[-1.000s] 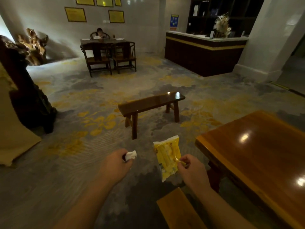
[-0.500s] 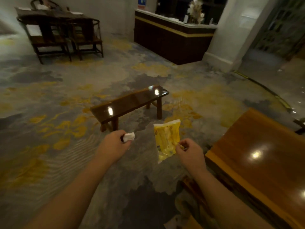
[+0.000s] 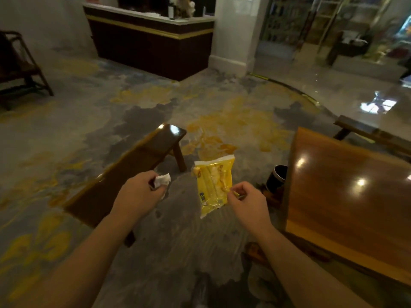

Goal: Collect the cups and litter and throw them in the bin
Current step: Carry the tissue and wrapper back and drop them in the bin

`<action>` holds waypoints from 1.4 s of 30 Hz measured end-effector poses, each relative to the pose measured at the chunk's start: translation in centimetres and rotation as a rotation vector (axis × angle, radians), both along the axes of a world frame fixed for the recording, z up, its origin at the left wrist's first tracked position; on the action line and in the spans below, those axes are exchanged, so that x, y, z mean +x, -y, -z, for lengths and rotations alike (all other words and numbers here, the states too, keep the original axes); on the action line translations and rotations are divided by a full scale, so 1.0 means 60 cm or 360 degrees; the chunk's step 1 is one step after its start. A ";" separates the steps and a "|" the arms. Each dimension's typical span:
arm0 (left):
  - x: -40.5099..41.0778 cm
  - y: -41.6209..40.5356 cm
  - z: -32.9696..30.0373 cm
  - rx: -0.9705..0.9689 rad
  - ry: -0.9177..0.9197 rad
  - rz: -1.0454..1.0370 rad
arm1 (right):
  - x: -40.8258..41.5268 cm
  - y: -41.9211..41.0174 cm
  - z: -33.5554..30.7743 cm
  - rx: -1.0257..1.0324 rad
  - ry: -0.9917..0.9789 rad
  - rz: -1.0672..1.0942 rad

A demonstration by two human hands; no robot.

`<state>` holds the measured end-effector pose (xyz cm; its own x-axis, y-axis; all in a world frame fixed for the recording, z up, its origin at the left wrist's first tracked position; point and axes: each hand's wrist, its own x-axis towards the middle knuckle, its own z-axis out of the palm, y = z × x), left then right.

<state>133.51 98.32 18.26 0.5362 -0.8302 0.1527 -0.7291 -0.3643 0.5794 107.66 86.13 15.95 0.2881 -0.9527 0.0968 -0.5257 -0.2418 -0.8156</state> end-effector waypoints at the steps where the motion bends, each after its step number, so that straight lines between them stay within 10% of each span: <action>1: 0.020 0.034 0.003 -0.0003 0.0001 0.0020 | 0.013 0.028 0.006 0.0016 0.0015 0.0034; 23: 0.370 0.754 -0.023 -0.0029 -0.0047 0.0235 | 0.341 0.684 0.013 0.0029 0.0143 0.0405; 42: 0.371 1.596 0.008 0.0106 -0.0125 0.1256 | 0.394 1.186 0.019 0.0166 0.0120 0.1244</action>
